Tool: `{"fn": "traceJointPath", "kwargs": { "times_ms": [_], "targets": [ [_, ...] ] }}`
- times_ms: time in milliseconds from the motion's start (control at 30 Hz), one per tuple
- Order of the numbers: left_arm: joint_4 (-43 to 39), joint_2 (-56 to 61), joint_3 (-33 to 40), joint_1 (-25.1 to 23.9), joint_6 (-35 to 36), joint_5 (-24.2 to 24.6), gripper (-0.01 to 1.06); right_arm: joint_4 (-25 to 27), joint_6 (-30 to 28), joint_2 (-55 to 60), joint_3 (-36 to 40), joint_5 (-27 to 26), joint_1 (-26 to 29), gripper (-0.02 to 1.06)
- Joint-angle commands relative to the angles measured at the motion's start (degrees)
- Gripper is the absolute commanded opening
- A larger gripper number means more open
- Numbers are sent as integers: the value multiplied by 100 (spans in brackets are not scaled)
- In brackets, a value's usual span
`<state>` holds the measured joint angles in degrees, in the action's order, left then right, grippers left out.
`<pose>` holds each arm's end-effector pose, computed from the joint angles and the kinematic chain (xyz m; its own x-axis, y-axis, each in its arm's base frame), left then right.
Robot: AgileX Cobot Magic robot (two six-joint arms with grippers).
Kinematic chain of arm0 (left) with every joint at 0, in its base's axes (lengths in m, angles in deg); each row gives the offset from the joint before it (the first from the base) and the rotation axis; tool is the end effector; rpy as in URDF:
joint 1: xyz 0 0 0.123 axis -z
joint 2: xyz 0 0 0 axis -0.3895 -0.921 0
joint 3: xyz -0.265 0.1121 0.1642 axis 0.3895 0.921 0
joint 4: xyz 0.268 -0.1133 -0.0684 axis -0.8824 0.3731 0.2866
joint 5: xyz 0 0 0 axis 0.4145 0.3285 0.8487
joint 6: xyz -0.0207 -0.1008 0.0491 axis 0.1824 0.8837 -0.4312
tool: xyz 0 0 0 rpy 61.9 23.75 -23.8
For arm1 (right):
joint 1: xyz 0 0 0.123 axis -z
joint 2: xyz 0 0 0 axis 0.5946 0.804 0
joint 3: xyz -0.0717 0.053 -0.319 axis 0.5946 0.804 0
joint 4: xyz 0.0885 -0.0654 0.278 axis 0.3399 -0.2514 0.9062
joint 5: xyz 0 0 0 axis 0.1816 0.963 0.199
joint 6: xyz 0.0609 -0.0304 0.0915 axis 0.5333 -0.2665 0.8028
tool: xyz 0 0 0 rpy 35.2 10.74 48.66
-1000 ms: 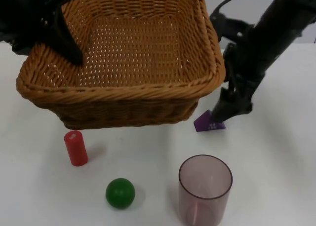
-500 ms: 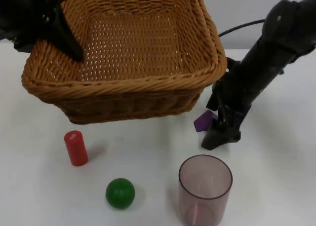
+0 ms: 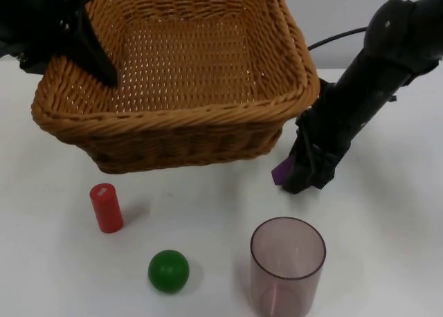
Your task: Pick up the basket with the left hand and place the triangular block into the basket with the right hand.
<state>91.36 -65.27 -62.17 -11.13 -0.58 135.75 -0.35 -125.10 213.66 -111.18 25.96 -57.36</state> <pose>0.3456 -0.1143 0.2732 -0.9431 -0.2252 -0.2446 -0.0822 0.8707 -0.4850 0.4843 0.2202 0.0674 -0.2428 -0.8825 -0.4027 -0.9564 0.2872 -0.0527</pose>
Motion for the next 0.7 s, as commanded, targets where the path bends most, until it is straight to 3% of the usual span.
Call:
{"fn": "traceJointPath", "kwargs": {
  "times_ms": [0,33,67,133,167,300,367,400,533,667],
  "targets": [
    [192,81,-3,28,62,-66,0,-69,154,16,-35,50,-33,37],
    [192,81,-3,28,62,-66,0,-69,199,16,-35,3,-33,27],
    [192,81,-3,28,62,-66,0,-69,199,16,-35,3,-33,27],
    [192,81,-3,28,62,-66,0,-69,301,16,-35,-51,-33,4],
    [192,81,-3,28,62,-66,0,-69,379,16,-35,-90,-33,0],
    [192,81,-3,28,62,-66,0,-69,932,4,-35,-113,-33,0],
    [192,81,-3,28,62,-66,0,-69,2176,-24,-35,-297,50,0],
    [192,81,-3,28,62,-66,0,-69,2176,-24,-35,-297,50,0],
    [192,81,-3,28,62,-66,0,-69,4386,-24,-35,-254,486,0],
    [181,81,-3,28,48,-57,0,-165,4902,-100,-35,194,794,0]
  ]
}}
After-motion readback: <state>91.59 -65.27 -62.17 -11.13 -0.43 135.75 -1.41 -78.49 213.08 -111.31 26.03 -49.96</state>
